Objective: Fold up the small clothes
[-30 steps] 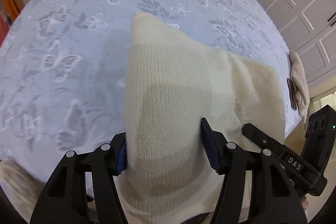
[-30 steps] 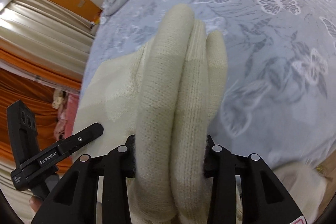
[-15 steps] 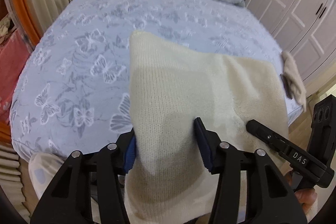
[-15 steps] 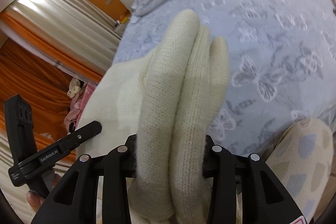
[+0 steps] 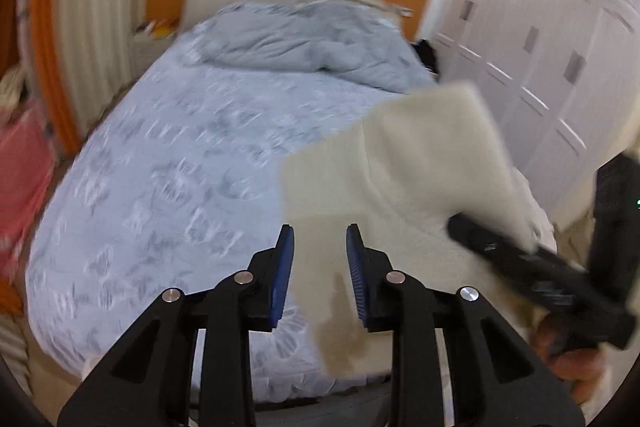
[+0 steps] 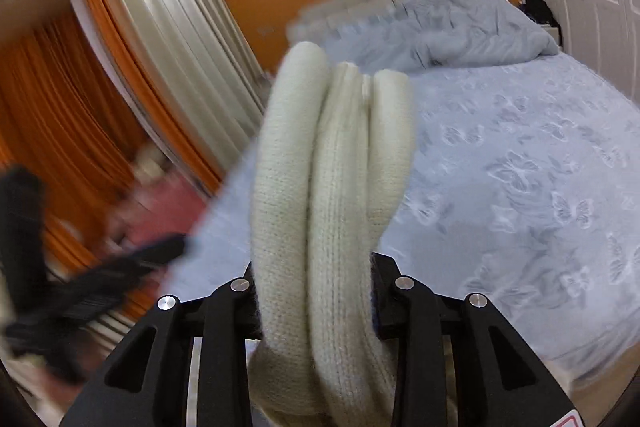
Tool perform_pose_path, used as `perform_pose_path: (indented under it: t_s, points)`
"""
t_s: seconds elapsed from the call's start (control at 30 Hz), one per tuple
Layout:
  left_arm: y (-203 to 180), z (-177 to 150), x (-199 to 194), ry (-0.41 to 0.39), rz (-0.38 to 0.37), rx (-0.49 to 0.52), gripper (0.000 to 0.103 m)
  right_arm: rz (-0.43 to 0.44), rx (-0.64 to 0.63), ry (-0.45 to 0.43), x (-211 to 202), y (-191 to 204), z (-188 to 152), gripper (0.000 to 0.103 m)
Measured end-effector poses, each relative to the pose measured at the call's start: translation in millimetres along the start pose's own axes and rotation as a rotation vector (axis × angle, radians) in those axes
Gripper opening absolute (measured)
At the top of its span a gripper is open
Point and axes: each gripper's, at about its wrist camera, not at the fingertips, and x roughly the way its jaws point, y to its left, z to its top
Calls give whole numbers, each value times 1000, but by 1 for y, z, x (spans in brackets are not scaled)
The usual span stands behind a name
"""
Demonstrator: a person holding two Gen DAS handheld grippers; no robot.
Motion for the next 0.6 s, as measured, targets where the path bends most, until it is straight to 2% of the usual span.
perform_pose_path:
  t_s: [0.07,0.17,0.27,0.33,0.43,0.5,0.6]
  points:
    - [25,-6,11,40,15,-73,27,-64,47,95,43,-34,-6,29]
    - [63,-30,34,135,41,-142,32,-112,157,188,70,-77,-16,29]
    - [91,-56,58,220,-10,-227,36,-115,161,177,65,-87,-11,28]
    - [99,-71,74,257,-55,-269,36,-104,125,172,61,-73,-2,28]
    - [104,-86,88,292,-118,-322,36,-83,32,163,55,-26,11,28]
    - [108,-89,91,299,-145,-358,36,-25,2,141,49,5,25,28]
    - [116,-80,84,273,-160,-367,39,150,72,93,35,27,50,28]
